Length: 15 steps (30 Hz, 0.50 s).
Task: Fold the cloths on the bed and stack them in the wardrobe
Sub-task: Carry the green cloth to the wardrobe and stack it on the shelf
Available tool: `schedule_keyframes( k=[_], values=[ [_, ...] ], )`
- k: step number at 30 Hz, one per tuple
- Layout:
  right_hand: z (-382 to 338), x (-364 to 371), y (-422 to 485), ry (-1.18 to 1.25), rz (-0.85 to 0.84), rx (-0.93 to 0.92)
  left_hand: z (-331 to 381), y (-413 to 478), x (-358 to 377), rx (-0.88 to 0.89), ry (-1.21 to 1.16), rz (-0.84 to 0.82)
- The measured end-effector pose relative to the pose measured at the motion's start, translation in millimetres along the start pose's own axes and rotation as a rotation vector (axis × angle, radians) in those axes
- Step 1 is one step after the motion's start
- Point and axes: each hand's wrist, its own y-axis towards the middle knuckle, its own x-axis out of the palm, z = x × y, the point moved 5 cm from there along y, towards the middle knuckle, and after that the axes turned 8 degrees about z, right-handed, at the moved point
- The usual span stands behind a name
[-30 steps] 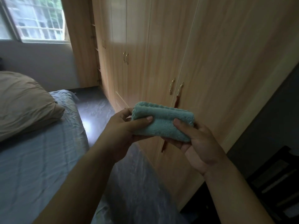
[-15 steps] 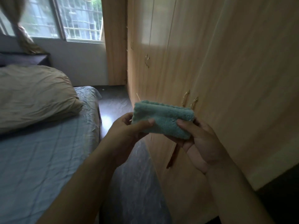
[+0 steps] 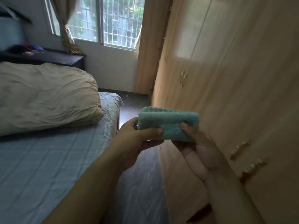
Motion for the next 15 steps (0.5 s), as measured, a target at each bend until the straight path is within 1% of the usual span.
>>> schedule_keyframes(
  k=[3,5,11,15],
  values=[
    [1,22,50,0.096,-0.039,0.015,25,51,-4,0.013,0.015,0.014],
    [3,29,81,0.142,-0.025,0.044,36,80,-7,0.011,0.030,0.029],
    [7,39,177,0.005,-0.018,0.060,52,164,-13,0.013,0.125,0.062],
    [1,39,247,-0.005,-0.079,0.064,56,224,-12,0.035,0.111,0.132]
  ],
)
